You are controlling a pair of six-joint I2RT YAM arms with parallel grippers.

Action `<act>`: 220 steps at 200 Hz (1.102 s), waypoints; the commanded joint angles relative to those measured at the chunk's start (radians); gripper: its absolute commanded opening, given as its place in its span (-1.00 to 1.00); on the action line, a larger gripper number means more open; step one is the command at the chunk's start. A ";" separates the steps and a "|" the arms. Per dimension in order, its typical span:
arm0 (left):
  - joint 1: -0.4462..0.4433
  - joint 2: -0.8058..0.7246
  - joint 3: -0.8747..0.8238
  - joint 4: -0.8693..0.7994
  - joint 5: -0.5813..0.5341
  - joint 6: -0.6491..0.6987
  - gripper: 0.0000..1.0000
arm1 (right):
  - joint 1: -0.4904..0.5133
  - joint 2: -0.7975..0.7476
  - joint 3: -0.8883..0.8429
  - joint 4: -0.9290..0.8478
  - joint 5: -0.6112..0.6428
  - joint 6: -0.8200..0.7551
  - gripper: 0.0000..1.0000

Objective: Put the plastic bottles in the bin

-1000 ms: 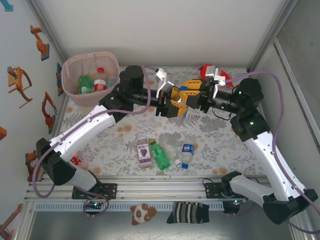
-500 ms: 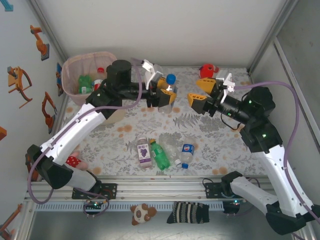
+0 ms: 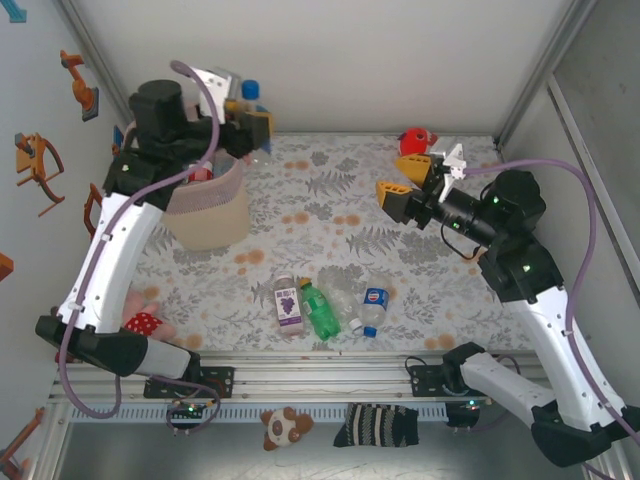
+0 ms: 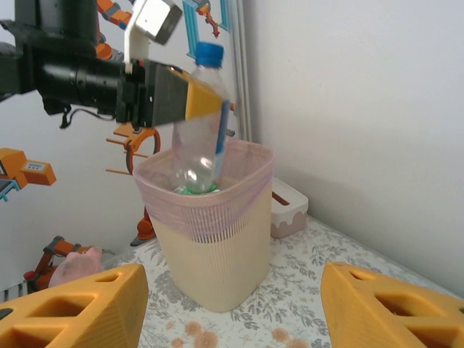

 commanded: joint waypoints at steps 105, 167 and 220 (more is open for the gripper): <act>0.321 0.242 0.067 -0.117 0.001 -0.332 0.11 | 0.006 -0.021 0.013 -0.004 0.040 -0.020 0.24; 0.318 0.332 0.046 -0.240 -0.008 -0.362 0.12 | 0.006 -0.018 0.014 -0.040 0.044 -0.025 0.24; 0.312 0.411 0.013 -0.302 0.008 -0.348 0.19 | 0.006 -0.020 0.011 -0.059 0.047 -0.030 0.24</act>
